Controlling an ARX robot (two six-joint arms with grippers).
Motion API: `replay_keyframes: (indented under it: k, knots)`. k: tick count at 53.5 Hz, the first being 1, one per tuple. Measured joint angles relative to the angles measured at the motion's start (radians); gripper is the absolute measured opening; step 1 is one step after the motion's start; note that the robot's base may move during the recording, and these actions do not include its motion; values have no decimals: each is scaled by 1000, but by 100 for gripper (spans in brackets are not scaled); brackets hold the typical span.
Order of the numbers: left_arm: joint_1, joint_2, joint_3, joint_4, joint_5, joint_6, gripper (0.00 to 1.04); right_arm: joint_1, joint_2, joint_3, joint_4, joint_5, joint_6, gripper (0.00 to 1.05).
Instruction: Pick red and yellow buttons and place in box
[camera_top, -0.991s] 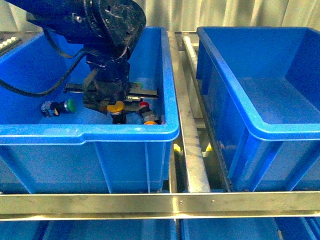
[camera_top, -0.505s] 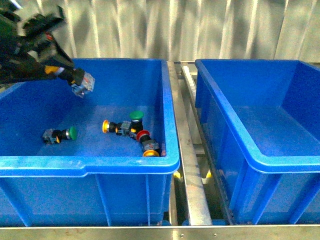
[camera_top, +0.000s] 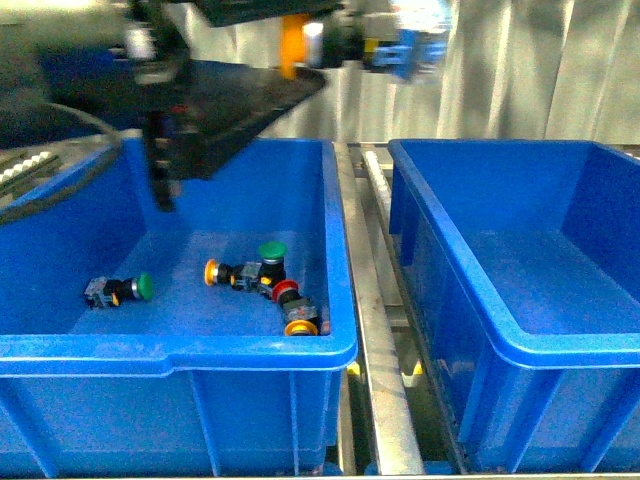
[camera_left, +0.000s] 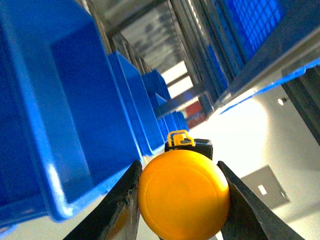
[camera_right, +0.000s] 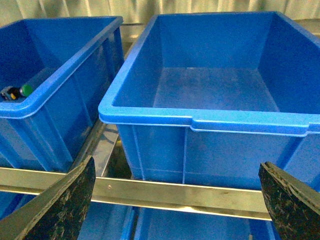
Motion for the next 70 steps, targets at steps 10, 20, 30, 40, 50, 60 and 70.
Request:
replay_keyframes:
  k: [10,20,30,40,50,60,70]
  knots:
    - [-135,117,96,-61,-43,6,34,0,0,0,0,0,0,98]
    - [-175,166,179,-111,-66,39,34,31,68,-16,167,138,-119,98]
    - [-194,167,226,-150,-80,67,34,-190,539,23,904,-95,-566,98]
    - [-206,167,234,-187,-100,92,34,-365,786,251,756,-23,-367,98]
    - [-219,165,255,-224,-113,122,34,-366,914,460,579,-9,122,98]
    - [-223,153,278,-244,-128,139,34,-370,1053,623,519,-105,621,98]
    - [-229,148,283,-246,-144,148,34,-360,1168,691,527,-132,1172,98]
